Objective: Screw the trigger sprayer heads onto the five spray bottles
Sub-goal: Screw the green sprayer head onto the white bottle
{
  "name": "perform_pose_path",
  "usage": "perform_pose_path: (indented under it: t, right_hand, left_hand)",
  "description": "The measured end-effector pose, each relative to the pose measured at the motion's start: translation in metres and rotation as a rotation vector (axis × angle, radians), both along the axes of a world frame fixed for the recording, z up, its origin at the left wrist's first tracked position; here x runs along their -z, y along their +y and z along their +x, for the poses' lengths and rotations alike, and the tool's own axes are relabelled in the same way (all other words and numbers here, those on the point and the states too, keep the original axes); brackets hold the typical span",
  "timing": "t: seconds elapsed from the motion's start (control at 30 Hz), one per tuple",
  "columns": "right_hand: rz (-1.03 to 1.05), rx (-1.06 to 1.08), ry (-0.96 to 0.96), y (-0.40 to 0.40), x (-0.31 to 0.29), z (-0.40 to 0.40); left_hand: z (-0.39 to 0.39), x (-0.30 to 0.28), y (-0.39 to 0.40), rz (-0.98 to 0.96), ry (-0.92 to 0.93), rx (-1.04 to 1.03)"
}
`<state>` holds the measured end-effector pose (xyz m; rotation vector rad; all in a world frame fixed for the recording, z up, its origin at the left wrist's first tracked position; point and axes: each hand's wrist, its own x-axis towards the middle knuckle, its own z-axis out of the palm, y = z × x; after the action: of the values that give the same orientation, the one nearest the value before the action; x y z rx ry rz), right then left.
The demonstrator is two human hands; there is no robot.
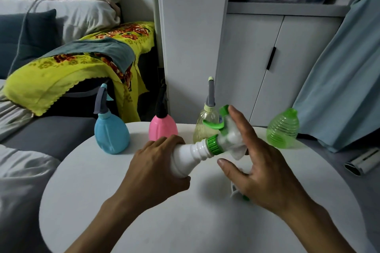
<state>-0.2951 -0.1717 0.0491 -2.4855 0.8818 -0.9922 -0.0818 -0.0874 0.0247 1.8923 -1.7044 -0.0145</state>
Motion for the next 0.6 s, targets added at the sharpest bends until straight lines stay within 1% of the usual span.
perform_pose_path:
  t: [0.07, 0.13, 0.23, 0.3, 0.37, 0.43, 0.53, 0.6]
  right_hand:
    - [-0.101, 0.021, 0.081, -0.008, 0.001, -0.004]
    - [-0.235, 0.099, 0.147, -0.014, 0.000, -0.005]
    - [-0.357, 0.194, 0.196, -0.024, 0.000, -0.012]
    - [-0.397, 0.209, 0.226, -0.025, 0.000, -0.015]
    - [-0.359, 0.190, 0.299, -0.023, 0.001, -0.014]
    - [-0.285, 0.123, 0.304, -0.022, 0.005, -0.012]
    - [-0.105, -0.054, 0.181, -0.020, 0.008, -0.011]
    - [0.008, -0.115, 0.114, -0.017, 0.009, -0.010]
  left_hand:
    - [0.002, 0.001, 0.001, -0.003, -0.042, 0.013]
    - [0.003, 0.001, 0.002, -0.013, -0.081, 0.038]
    - [0.002, -0.001, 0.003, -0.020, -0.087, 0.063]
    - [0.002, -0.004, 0.004, -0.010, -0.102, 0.062]
    - [0.004, -0.006, 0.005, 0.013, -0.161, 0.045]
    - [0.005, -0.006, 0.005, 0.038, -0.213, 0.030]
    - [0.005, -0.007, 0.006, 0.048, -0.238, 0.024]
    - [0.004, -0.008, 0.006, 0.039, -0.266, 0.027]
